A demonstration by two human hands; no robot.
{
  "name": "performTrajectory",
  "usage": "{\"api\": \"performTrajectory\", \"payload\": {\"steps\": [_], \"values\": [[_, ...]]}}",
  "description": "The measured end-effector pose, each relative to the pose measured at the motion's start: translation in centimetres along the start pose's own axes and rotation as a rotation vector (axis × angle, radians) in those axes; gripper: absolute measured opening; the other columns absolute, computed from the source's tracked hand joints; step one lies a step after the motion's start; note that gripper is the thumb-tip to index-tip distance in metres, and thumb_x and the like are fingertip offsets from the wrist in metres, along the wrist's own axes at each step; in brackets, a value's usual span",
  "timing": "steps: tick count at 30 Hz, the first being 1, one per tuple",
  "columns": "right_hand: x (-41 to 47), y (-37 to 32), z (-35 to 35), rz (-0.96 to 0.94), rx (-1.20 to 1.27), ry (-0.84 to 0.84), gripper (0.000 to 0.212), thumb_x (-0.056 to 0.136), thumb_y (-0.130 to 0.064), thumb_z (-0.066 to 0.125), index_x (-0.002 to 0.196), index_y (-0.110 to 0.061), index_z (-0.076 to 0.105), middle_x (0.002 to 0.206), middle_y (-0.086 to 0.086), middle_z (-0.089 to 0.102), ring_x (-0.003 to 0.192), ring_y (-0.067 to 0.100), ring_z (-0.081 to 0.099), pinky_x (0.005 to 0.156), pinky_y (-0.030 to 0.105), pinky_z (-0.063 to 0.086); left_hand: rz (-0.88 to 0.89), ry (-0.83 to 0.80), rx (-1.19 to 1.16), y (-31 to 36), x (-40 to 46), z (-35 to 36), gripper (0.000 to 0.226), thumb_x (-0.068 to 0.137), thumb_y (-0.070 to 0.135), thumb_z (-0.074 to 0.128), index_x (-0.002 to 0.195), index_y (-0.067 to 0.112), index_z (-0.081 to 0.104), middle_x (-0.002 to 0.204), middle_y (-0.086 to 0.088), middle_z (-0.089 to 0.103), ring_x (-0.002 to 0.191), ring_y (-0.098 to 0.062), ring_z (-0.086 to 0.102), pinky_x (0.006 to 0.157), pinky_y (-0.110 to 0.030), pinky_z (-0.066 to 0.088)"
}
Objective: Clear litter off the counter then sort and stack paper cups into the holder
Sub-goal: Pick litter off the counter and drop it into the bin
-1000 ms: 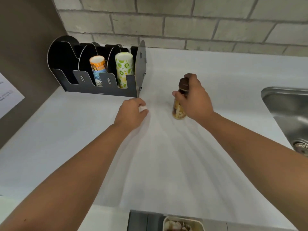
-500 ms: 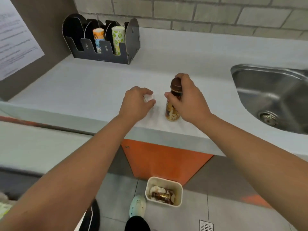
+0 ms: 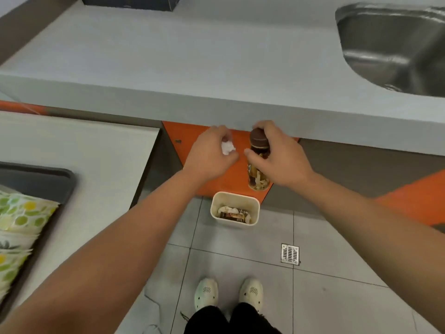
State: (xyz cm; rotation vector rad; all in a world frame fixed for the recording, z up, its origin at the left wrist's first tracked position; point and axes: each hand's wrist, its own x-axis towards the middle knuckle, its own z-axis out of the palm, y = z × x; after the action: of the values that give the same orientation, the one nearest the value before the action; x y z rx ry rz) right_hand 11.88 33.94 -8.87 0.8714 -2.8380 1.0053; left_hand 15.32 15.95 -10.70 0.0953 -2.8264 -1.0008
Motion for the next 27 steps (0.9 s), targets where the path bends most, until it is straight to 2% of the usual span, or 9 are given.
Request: {"api": "performTrajectory", "payload": {"steps": [4,8,12,15,17,20,24,27], "values": [[-3.3,5.1,6.9,0.147,0.066,-0.133,0.046,0.087,-0.039,0.068,0.125,-0.026,0.044,0.11,-0.006,0.057,0.096,0.014,0.055,0.076,0.031,0.049,-0.156,-0.121,-0.026,-6.1,-3.0,6.6,0.023,0.076,0.019,0.073,0.093,0.017,0.058,0.091,0.002,0.061,0.082,-0.018,0.057,0.066,-0.031,0.044],[-5.4,10.8,15.8,0.239,0.092,-0.182,0.042,0.084,-0.029,0.074,0.115,-0.019,0.047,0.105,-0.005,0.049,0.096,0.017,0.051,0.074,0.023,0.037,-0.276,-0.237,-0.022,-13.3,-4.4,14.4,0.025,0.076,0.016,0.075,0.097,0.012,0.061,0.093,-0.005,0.065,0.083,-0.023,0.061,0.069,-0.033,0.05],[-6.4,16.8,25.1,0.345,0.102,-0.185,0.04,0.084,-0.026,0.074,0.109,-0.021,0.044,0.102,-0.003,0.05,0.092,0.019,0.051,0.071,0.026,0.038,-0.293,-0.276,0.033,-20.7,-4.1,22.8,0.025,0.078,0.022,0.075,0.1,0.014,0.064,0.102,-0.007,0.065,0.087,-0.022,0.058,0.066,-0.025,0.039],[-6.5,21.2,31.1,0.342,0.071,-0.173,0.039,0.085,-0.027,0.072,0.113,-0.018,0.045,0.102,-0.003,0.049,0.092,0.02,0.051,0.072,0.031,0.042,-0.301,-0.311,0.055,-25.7,-4.1,28.9,0.027,0.082,0.022,0.074,0.105,0.012,0.067,0.111,-0.01,0.063,0.098,-0.025,0.059,0.074,-0.025,0.042],[-6.4,24.0,34.6,0.323,0.038,-0.154,0.041,0.086,-0.029,0.071,0.116,-0.018,0.046,0.104,-0.004,0.048,0.092,0.019,0.05,0.073,0.034,0.045,-0.298,-0.334,0.077,-28.6,-4.1,32.5,0.027,0.084,0.023,0.073,0.108,0.011,0.067,0.114,-0.01,0.062,0.099,-0.027,0.06,0.074,-0.025,0.044],[-6.1,27.7,39.4,0.309,-0.006,-0.144,0.042,0.084,-0.029,0.072,0.117,-0.019,0.048,0.105,-0.003,0.049,0.091,0.019,0.049,0.071,0.032,0.042,-0.262,-0.369,0.115,-32.2,-3.7,37.2,0.027,0.086,0.026,0.07,0.108,0.011,0.068,0.115,-0.009,0.063,0.099,-0.029,0.062,0.082,-0.032,0.051],[-6.2,31.3,44.4,0.322,-0.027,-0.189,0.041,0.081,-0.024,0.075,0.112,-0.018,0.049,0.11,0.002,0.055,0.091,0.02,0.052,0.071,0.029,0.043,-0.232,-0.411,0.138,-35.5,-3.3,41.6,0.028,0.088,0.03,0.069,0.109,0.011,0.068,0.114,-0.008,0.065,0.1,-0.027,0.062,0.083,-0.029,0.047],[-6.2,33.4,47.2,0.355,-0.067,-0.248,0.041,0.079,-0.021,0.077,0.111,-0.015,0.051,0.112,0.005,0.059,0.095,0.024,0.055,0.078,0.033,0.049,-0.224,-0.413,0.153,-36.9,-2.7,44.0,0.028,0.088,0.028,0.07,0.11,0.012,0.069,0.115,-0.007,0.066,0.102,-0.025,0.061,0.084,-0.029,0.046]]}}
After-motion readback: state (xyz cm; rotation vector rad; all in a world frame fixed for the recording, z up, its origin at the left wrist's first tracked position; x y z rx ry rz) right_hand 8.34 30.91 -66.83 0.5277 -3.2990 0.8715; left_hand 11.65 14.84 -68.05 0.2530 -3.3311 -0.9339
